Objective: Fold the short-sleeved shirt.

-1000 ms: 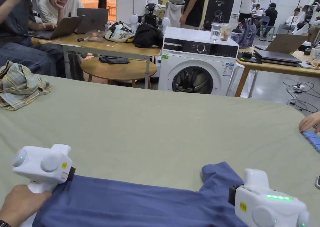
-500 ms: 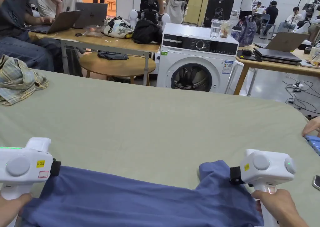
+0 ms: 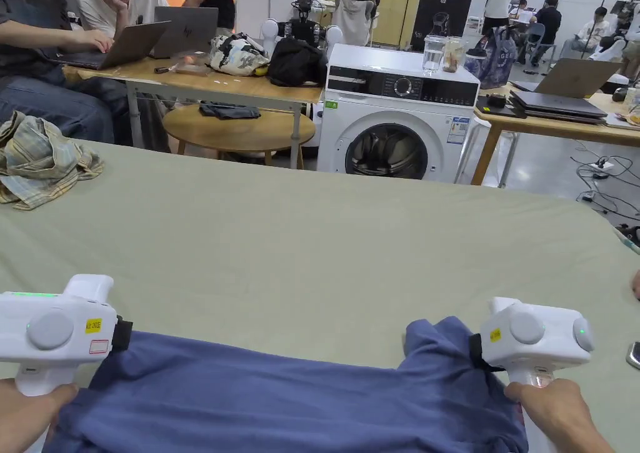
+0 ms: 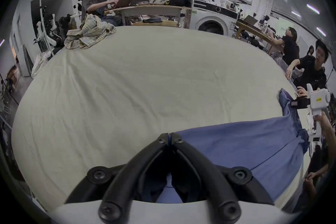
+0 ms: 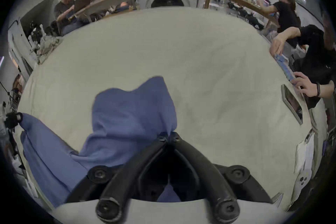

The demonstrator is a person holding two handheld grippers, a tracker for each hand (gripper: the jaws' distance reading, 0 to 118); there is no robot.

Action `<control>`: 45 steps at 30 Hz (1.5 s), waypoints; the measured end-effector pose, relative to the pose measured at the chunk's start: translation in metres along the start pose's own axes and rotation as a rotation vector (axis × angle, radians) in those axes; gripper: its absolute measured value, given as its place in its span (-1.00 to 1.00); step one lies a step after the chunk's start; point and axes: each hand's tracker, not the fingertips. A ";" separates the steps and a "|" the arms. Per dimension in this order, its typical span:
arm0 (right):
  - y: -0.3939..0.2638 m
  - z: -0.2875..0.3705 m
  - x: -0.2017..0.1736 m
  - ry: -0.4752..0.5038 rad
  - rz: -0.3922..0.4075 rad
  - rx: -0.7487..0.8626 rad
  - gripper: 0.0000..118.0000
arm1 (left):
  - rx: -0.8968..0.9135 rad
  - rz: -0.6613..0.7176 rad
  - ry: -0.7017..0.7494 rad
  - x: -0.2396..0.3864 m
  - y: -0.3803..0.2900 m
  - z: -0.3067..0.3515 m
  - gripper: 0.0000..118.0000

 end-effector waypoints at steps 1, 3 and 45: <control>-0.003 0.011 0.001 0.004 -0.008 0.022 -1.00 | 0.003 -0.002 -0.001 -0.001 -0.002 0.005 -1.00; -0.009 0.030 0.001 0.029 -0.022 0.049 -1.00 | 0.012 -0.002 -0.004 -0.002 -0.004 0.012 -1.00; -0.153 0.120 -0.003 -0.108 0.152 -0.192 -1.00 | -0.251 0.024 -0.044 -0.026 -0.096 0.065 -1.00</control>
